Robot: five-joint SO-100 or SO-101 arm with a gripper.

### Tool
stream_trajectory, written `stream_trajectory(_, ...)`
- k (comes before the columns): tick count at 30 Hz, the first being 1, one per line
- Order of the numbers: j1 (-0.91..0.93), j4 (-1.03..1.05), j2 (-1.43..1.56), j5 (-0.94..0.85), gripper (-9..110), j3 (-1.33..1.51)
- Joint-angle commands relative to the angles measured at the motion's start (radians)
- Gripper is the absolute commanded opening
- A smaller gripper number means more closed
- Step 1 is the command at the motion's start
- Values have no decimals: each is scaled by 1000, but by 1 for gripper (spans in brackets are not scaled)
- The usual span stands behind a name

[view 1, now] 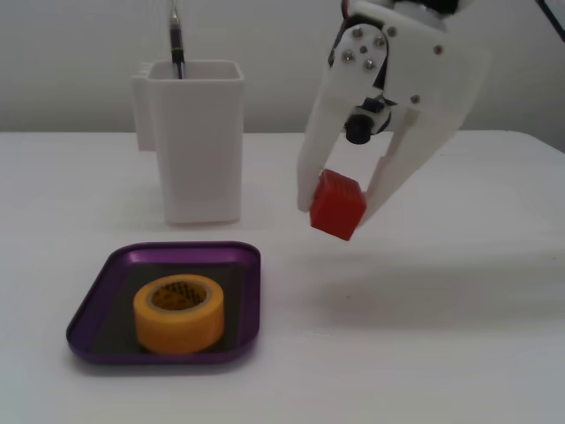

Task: Pick up the red cube and place it in the box.

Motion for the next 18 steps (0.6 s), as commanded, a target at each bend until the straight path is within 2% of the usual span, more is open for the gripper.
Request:
stream_trajectory(1,-3,-92,58,-55,-1,-23)
stream_trajectory(8,3,-179,-31,-71,-1,-35)
stream_trajectory(18,9,-196,-285,-71,-1,-253)
